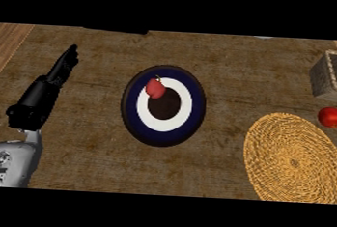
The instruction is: Pick the tomato from the placemat and place it in the basket
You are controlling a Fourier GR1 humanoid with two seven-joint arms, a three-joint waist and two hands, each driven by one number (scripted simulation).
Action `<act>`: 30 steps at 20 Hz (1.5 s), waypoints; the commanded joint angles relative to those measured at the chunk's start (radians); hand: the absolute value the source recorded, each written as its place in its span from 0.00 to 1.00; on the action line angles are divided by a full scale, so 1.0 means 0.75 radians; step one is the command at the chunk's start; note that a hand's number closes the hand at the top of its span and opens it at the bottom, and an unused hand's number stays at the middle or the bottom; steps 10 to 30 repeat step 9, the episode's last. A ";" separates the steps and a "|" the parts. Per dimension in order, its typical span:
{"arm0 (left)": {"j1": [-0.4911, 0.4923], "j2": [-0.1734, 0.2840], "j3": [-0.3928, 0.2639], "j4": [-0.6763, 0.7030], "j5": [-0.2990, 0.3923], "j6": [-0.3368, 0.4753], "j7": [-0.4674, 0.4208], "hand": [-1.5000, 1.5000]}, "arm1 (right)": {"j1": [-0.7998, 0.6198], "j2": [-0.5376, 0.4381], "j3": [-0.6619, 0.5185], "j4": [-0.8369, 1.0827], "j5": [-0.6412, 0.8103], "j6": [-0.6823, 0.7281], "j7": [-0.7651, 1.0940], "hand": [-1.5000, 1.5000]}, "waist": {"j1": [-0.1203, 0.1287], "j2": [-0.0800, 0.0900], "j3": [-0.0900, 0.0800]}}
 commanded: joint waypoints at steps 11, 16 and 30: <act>-0.007 0.007 0.016 -0.032 0.018 -0.008 -0.008 0.50 | 0.067 -0.204 -0.304 0.117 -0.295 -0.099 0.256 0.00 | 0.016 0.027 0.012; -0.007 0.007 0.016 -0.032 0.018 -0.008 -0.008 0.50 | 0.067 -0.204 -0.304 0.117 -0.295 -0.099 0.256 0.00 | 0.016 0.027 0.012; -0.007 0.007 0.016 -0.032 0.018 -0.008 -0.008 0.50 | 0.067 -0.204 -0.304 0.117 -0.295 -0.099 0.256 0.00 | 0.016 0.027 0.012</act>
